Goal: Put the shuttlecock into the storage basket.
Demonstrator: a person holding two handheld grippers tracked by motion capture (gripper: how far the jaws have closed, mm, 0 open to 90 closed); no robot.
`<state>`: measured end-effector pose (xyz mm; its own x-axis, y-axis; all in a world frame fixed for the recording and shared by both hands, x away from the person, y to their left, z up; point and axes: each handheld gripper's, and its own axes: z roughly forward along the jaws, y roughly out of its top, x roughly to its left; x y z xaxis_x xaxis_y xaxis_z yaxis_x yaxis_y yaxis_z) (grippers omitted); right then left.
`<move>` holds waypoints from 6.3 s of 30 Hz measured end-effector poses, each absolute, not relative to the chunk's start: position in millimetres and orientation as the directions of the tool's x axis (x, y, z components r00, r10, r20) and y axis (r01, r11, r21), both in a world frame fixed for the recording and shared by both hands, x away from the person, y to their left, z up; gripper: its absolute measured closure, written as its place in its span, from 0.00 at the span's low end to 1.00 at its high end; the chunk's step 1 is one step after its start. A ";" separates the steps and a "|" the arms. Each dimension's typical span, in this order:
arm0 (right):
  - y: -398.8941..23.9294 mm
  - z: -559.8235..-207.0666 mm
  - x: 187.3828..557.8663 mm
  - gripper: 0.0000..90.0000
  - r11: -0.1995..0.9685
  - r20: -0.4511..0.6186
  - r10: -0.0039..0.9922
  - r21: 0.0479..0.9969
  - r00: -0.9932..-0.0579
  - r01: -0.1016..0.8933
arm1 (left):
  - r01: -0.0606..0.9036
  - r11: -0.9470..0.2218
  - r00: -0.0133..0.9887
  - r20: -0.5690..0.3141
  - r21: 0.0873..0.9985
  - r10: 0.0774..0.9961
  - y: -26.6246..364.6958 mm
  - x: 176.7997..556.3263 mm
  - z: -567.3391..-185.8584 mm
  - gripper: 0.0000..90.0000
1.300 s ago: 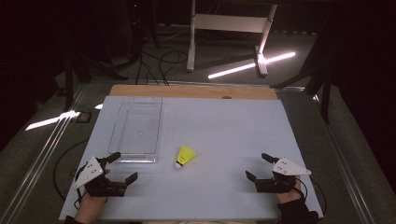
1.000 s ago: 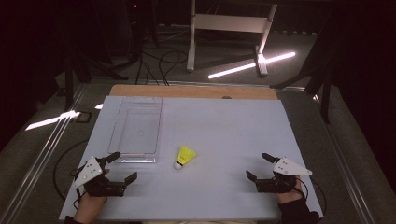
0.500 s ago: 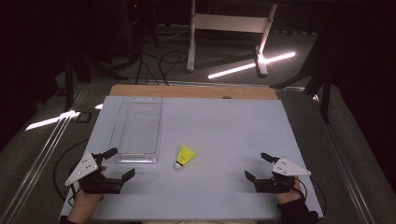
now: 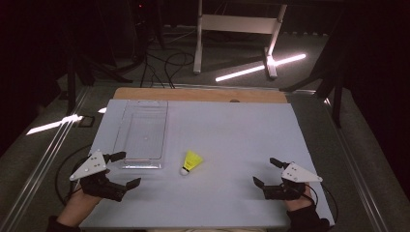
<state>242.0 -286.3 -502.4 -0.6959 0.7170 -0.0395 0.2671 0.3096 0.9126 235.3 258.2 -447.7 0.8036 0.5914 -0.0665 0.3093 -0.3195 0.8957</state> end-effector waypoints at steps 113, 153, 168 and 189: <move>-280.8 -503.9 242.8 0.10 0.353 -0.062 0.711 0.893 -0.701 0.279 | 0.593 -0.685 0.786 -0.117 0.424 0.608 113.7 258.0 -444.2 0.00; -280.5 -503.6 241.7 0.10 0.357 -0.069 0.704 0.895 -0.707 0.268 | 0.693 -0.561 0.671 -0.120 0.453 0.732 74.2 307.1 -475.1 0.11; -280.8 -504.1 242.3 0.10 0.363 -0.078 0.706 0.894 -0.704 0.265 | 0.722 -0.580 0.658 -0.117 0.376 0.744 75.8 313.9 -488.4 0.40; -280.1 -504.4 242.1 0.10 0.369 -0.080 0.707 0.890 -0.702 0.269 | 0.729 -0.638 0.674 -0.095 0.250 0.733 67.2 321.6 -500.5 0.67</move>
